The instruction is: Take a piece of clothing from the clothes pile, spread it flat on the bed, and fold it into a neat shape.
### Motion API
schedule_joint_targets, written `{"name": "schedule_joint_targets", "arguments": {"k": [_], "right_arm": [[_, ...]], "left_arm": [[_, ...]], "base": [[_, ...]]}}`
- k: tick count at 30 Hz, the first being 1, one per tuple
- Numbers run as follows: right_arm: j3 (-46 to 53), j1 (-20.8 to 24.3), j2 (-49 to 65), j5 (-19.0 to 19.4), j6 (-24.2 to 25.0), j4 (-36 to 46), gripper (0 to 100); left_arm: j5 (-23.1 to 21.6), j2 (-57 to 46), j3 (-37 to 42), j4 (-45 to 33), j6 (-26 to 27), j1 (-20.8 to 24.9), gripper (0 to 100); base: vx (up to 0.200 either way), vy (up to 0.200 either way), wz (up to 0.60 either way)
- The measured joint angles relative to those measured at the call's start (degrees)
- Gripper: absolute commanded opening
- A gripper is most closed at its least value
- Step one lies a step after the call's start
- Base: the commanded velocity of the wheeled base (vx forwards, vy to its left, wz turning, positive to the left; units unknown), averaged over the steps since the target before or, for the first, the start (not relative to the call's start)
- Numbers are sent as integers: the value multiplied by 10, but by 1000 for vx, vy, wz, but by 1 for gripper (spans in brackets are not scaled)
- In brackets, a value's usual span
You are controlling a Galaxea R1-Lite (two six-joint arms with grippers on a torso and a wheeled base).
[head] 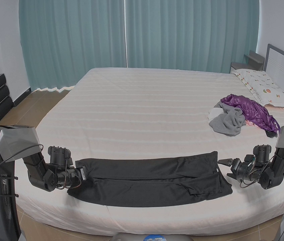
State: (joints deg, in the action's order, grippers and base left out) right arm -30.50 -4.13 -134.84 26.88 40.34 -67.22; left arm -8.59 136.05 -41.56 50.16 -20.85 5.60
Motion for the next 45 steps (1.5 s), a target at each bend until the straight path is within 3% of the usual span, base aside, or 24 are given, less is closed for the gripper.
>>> {"name": "schedule_joint_targets", "arguments": {"k": [11,38,45], "right_arm": [[0,0,0,0,0,0,100],[-1,0,-1,0,0,0,100],[-1,0,-1,0,0,0,100]], "left_arm": [[1,0,-13,54,-53,5,0],[34,-85,11,49,-95,58,0],[35,-114,5,9,-95,79,0]], "base": [[0,0,0],[0,-200,0],[0,-200,0]]}}
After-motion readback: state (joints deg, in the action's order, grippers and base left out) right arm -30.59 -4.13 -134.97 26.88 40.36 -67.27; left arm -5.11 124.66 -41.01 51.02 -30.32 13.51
